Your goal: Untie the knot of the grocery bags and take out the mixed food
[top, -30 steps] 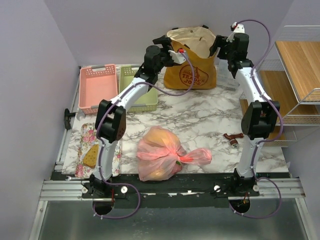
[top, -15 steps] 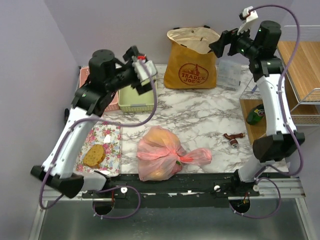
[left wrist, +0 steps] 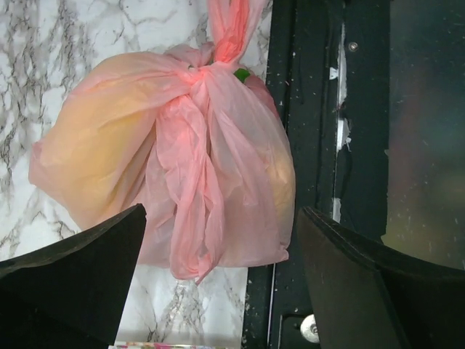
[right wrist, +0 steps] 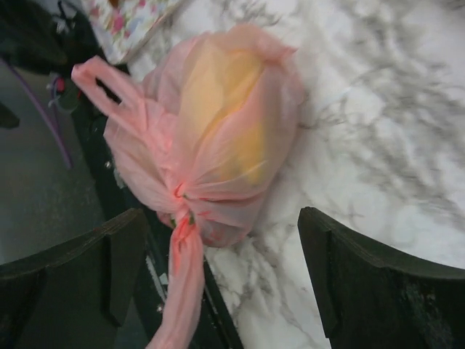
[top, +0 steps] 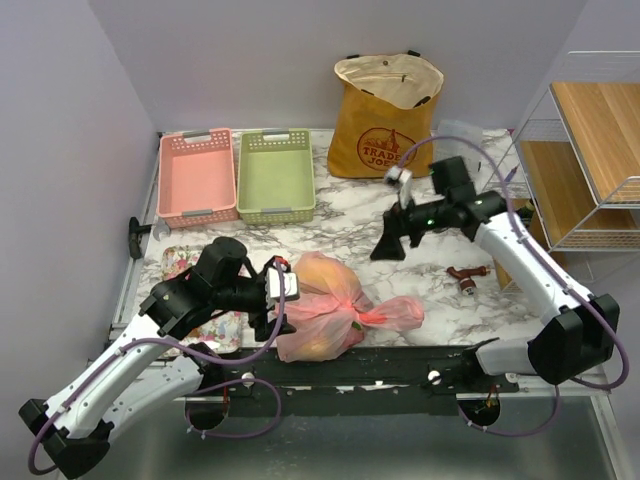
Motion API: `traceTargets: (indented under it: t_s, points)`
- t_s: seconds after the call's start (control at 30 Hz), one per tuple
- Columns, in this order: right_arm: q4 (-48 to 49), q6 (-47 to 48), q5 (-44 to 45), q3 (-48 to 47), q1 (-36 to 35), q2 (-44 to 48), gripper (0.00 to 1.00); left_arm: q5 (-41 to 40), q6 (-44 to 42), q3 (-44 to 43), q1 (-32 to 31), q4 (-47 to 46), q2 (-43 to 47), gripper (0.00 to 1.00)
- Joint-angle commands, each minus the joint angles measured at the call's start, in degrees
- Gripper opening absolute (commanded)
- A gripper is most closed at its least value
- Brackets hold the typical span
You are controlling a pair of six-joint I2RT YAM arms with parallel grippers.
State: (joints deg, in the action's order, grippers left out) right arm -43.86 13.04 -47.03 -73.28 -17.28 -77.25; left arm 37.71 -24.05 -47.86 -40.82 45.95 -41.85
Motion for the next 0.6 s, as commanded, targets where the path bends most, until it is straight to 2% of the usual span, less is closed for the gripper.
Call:
traceTargets:
  t_s: [0.0,0.13,0.23,0.4,0.5,0.57]
  points:
    - [4.5,-2.3,3.9,8.4,-9.2,2.3,0.92,-6.9,3.9,4.2,-0.3,-4.7,1.9,0.87]
    - [12.3,-5.8,4.2,12.4,-12.3,0.2,0.93,-9.0,0.7,7.8,-1.7,-5.9,1.9,0.87]
    - [14.1,-4.3,5.7,13.1,-16.7,-1.7,1.00,-12.3,-1.9,10.2,-3.1,-7.4,0.8,0.88]
    - [19.4,-5.3,8.3,14.2,-19.8,-6.4,1.00,-18.0,-6.9,12.9,-4.0,-10.7,-2.8,0.89]
    - [21.8,-5.5,9.1,14.4,-20.0,-9.5,0.95,-19.2,-8.6,13.7,-4.4,-11.6,-4.6,0.89]
    - [21.6,-4.2,9.1,14.5,-20.0,-11.2,0.83,-20.6,-9.2,14.0,-4.5,-12.8,-5.6,0.88]
